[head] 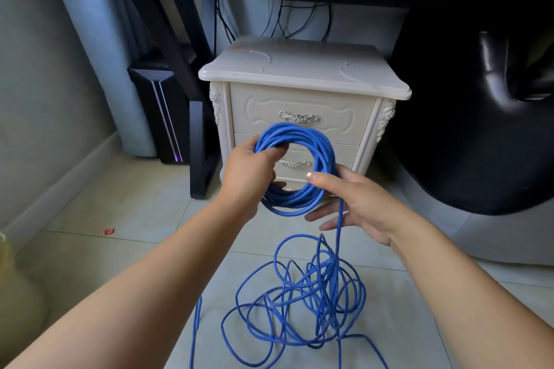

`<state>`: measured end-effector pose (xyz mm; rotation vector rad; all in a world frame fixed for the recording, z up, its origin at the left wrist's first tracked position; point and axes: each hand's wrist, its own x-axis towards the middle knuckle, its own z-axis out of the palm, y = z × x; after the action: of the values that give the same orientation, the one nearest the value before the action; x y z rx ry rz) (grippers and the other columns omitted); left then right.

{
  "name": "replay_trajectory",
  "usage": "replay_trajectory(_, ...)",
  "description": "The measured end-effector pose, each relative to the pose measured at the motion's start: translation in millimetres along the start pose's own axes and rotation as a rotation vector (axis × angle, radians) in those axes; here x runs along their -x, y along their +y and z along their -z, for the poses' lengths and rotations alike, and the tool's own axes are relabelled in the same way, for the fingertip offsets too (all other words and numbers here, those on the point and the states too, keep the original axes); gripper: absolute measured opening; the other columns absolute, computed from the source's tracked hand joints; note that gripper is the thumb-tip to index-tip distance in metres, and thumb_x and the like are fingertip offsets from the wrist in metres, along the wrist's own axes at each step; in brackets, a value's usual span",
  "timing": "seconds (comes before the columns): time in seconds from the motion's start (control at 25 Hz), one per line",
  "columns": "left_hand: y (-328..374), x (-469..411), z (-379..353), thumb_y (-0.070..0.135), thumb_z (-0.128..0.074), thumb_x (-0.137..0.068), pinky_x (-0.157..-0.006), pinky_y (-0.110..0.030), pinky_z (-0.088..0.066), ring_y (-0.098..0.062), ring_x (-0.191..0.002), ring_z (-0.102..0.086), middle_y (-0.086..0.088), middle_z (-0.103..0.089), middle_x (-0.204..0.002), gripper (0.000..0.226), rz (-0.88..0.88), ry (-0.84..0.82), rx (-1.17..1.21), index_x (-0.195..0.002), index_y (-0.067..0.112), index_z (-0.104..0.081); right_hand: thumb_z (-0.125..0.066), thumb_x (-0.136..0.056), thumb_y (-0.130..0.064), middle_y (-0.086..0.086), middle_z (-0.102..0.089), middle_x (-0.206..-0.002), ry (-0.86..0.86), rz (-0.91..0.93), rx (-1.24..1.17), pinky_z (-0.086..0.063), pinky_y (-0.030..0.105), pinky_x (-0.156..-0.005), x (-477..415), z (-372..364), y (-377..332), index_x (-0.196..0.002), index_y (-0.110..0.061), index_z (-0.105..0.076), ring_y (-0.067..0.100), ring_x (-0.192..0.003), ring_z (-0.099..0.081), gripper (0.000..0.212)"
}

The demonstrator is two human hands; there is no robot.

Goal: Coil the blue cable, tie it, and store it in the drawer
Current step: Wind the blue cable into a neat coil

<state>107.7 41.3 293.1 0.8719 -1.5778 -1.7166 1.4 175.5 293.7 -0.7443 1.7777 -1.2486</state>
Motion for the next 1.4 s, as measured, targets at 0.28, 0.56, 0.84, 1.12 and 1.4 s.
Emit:
replay_trajectory(0.28,4,11,-16,0.035,-0.064,-0.091,-0.051,-0.027,-0.034,-0.013,-0.047,-0.053,0.006,-0.049,-0.052,0.025,0.263,0.155,0.225,-0.077,0.017,-0.055,-0.073,-0.076,-0.012,0.013,-0.074,-0.1,0.053,0.072,-0.342,-0.057,0.055,-0.085,-3,-19,2,-0.108,-0.004,-0.062,0.034,-0.1,-0.07,0.035)
replay_trajectory(0.56,-9,24,-21,0.037,-0.071,-0.084,-0.099,-0.04,-0.049,-0.02,-0.103,-0.069,0.001,-0.076,-0.097,0.028,0.25,-0.231,-0.005,-0.1,0.014,-0.068,-0.056,-0.086,0.006,0.002,-0.043,-0.051,0.369,0.183,-0.562,-0.051,0.028,-0.052,-10,-2,-6,-0.088,-0.013,-0.053,0.017,-0.048,-0.052,0.019)
replay_trajectory(0.84,5,12,-2,0.015,-0.079,-0.075,-0.085,-0.03,-0.054,-0.017,-0.1,-0.068,-0.003,-0.067,-0.119,0.061,-0.025,-0.293,-0.06,-0.13,0.027,-0.056,-0.052,-0.081,0.01,-0.002,-0.038,-0.044,0.357,0.198,-0.236,-0.061,0.045,-0.066,-9,5,-4,-0.1,-0.007,-0.061,0.016,-0.041,-0.04,0.028)
replay_trajectory(1.12,3,16,-3,0.0,-0.069,-0.084,-0.064,-0.023,-0.055,-0.004,-0.059,-0.059,0.007,-0.065,-0.076,0.032,-0.146,-0.416,-0.311,-0.112,0.013,-0.064,-0.059,-0.078,0.002,-0.005,-0.058,-0.05,0.176,0.243,0.215,-0.06,0.055,-0.071,-6,2,-6,-0.093,-0.018,-0.063,0.019,-0.046,-0.059,0.025)
replay_trajectory(1.4,1,3,-3,0.014,-0.07,-0.088,-0.049,-0.026,-0.045,-0.011,-0.046,-0.037,0.004,-0.038,-0.056,0.011,0.081,-0.143,0.0,-0.088,0.014,-0.059,-0.07,-0.077,-0.049,0.009,-0.064,-0.077,-0.096,0.104,-0.377,-0.057,0.044,-0.073,-8,18,-7,-0.106,-0.009,-0.063,0.035,-0.083,-0.067,0.05)
